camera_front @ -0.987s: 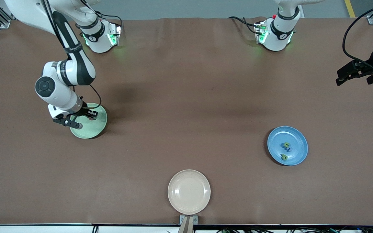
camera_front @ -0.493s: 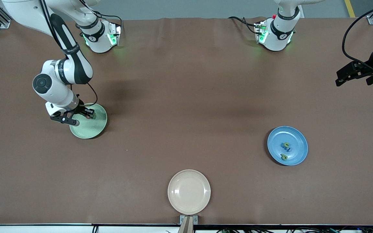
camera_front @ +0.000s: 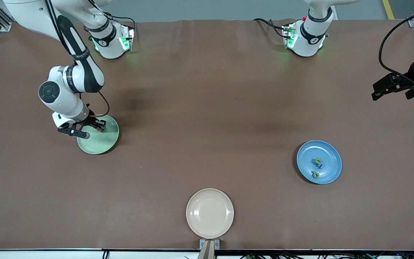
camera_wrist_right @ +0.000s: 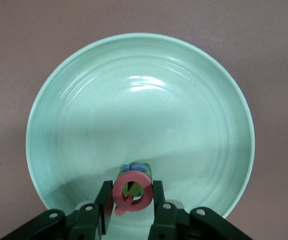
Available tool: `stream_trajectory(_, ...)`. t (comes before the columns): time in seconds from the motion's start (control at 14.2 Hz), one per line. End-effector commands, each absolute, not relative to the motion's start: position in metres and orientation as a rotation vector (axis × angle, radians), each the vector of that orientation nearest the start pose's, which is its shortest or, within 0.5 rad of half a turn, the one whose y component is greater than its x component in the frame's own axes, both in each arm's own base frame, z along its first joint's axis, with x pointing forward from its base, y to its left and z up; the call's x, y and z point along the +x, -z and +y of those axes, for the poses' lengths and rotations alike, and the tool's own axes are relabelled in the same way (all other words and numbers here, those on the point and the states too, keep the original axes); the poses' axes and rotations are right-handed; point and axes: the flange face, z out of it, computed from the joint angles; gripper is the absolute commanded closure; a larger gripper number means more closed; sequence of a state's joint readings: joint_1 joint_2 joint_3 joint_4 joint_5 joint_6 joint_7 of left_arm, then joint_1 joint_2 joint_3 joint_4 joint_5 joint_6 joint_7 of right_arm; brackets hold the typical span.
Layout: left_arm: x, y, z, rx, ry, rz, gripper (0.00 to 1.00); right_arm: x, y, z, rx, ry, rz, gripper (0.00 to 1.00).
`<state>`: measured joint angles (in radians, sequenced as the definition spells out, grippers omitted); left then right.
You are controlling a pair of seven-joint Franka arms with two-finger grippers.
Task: Sort upper and lower case letters into plates
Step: 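Carry the pink Q to the green plate and release it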
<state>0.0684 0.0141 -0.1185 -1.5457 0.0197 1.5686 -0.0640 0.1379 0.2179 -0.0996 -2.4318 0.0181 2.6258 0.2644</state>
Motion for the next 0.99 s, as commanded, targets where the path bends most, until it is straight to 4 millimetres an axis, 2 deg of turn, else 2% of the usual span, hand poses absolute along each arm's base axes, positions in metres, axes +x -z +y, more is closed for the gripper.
stream_trajectory(0.0, 0.5571, -0.6303, -0.0281, -3.12, 0.031, -0.029, 0.0, 0.481, -0.2125, 0.0167, -3.133, -0.02, 0.358, 0.99)
stream_trajectory(0.78, 0.5593, -0.63, -0.0292, -3.124, 0.036, -0.029, 0.0, 0.4789, -0.2051, 0.0186, -3.136, -0.039, 0.356, 0.97)
stream_trajectory(0.92, 0.5597, -0.631, -0.0275, -3.125, 0.043, -0.031, 0.0, 0.4788, -0.205, 0.0194, -3.136, -0.039, 0.354, 0.95)
